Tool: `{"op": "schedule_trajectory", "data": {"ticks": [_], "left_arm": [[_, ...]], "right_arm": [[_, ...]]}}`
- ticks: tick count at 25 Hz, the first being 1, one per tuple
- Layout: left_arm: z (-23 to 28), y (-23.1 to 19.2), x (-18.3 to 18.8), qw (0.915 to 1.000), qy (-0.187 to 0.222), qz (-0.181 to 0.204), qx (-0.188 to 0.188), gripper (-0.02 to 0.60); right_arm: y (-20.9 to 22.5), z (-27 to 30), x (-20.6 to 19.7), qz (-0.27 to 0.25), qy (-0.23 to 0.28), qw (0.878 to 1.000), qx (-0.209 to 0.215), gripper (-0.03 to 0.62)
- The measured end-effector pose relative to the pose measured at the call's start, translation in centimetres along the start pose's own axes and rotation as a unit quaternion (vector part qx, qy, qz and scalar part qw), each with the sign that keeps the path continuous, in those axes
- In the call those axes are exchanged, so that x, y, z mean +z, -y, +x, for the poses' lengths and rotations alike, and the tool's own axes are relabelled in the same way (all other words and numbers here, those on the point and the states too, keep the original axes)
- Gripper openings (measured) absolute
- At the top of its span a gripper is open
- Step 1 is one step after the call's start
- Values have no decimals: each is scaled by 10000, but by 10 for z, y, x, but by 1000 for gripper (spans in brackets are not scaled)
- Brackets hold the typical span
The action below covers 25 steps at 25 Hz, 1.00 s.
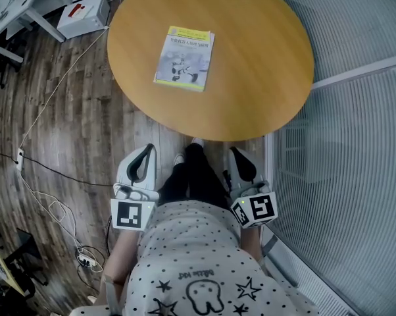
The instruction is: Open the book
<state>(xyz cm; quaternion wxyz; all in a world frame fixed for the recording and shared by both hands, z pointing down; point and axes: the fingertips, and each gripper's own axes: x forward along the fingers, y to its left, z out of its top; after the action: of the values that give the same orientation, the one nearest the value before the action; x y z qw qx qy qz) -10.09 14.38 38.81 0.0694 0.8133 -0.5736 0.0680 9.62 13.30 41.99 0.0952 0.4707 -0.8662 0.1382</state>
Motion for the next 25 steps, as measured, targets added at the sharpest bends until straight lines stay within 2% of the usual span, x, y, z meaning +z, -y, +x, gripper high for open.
{"op": "schedule_trajectory", "data": {"ticks": [9,12,19,25], "left_arm": [[43,-19,2,9993,-35,194,309,11],[64,-17,10,9992,-15,340,224,11],[110,-3,35,9984,138,536,71,11],[140,-6,47,9979,218,519,324,11]], "right_arm": [[36,42,12,-11,42,9998,-189,5],[53,58,27,-40,155,9995,-272,5],[84,92,62,-126,380,9992,-94,5],[113,107,60,-16,324,9995,-40,5]]}}
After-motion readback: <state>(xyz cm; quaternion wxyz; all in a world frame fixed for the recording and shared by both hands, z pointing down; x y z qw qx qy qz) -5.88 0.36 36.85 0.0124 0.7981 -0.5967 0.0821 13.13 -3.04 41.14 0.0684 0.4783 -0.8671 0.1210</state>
